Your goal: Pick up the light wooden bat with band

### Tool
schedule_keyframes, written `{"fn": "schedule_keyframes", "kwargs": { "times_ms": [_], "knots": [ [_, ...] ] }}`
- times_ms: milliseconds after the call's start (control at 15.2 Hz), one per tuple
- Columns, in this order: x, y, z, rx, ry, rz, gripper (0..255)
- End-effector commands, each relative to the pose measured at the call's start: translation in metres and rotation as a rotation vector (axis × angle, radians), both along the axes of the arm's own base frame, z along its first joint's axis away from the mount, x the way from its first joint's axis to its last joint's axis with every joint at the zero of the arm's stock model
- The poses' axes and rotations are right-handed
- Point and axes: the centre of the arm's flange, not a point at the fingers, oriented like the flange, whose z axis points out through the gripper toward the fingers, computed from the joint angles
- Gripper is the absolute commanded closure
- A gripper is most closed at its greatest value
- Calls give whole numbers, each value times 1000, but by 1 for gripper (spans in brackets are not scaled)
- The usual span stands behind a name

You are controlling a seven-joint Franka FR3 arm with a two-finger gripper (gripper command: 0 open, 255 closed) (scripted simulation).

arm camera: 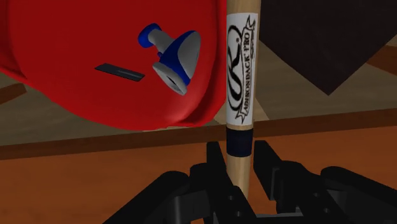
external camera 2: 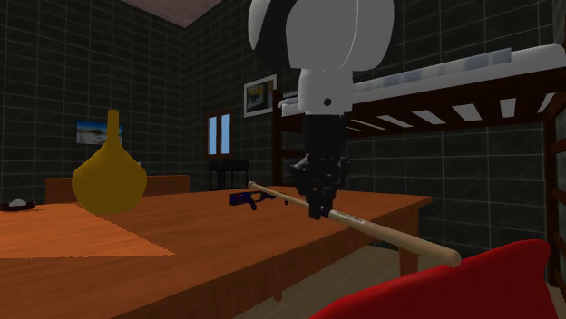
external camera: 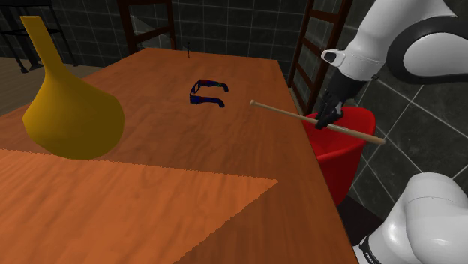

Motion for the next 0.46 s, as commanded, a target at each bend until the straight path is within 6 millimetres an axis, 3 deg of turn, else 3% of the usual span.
{"fn": "schedule_keyframes", "kwargs": {
  "times_ms": [0, 264, 396],
  "knots": [
    [0, 0, 10, 0, 0, 0, 255],
    [0, 0, 31, 0, 0, 0, 255],
    [0, 0, 32, 0, 0, 0, 255]
  ]
}}
